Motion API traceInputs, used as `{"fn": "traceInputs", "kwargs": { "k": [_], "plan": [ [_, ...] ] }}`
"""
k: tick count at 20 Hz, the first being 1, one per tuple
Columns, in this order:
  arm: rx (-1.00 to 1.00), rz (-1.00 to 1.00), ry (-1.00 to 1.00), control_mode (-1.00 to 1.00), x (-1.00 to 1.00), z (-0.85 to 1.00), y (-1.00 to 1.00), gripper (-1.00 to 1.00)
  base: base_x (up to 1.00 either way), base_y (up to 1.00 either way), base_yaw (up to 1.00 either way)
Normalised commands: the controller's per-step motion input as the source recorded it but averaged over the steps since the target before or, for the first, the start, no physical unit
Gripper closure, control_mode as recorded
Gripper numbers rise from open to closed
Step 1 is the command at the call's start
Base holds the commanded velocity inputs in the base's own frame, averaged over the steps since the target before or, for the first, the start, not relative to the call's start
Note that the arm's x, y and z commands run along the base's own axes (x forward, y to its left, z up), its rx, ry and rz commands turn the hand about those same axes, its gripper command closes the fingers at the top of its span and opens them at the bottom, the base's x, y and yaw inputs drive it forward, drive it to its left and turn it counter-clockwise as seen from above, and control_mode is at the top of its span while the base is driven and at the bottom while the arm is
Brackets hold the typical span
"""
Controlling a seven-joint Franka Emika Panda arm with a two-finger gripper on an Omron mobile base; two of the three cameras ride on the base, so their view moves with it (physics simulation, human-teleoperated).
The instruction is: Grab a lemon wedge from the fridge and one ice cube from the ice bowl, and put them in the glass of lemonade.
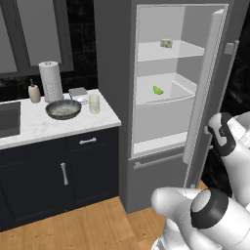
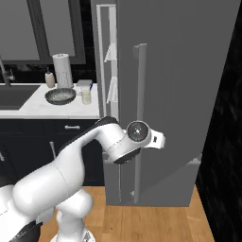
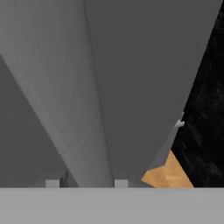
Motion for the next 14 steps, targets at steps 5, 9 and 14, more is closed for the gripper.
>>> {"fn": "traceInputs", "kwargs": {
  "k": [5, 9, 14],
  "plan": [
    [0.00, -0.05, 0.10, -1.00, -0.70, 0.14, -0.91, -1.00, 0.00, 0.00, 0.00],
    [0.00, -0.10, 0.17, -1.00, -0.76, 0.32, -0.89, -1.00, 0.00, 0.00, 0.00],
    [-0.10, -0.08, 0.05, -1.00, -1.00, 0.47, -0.42, -1.00, 0.00, 0.00, 0.00]
  ]
}}
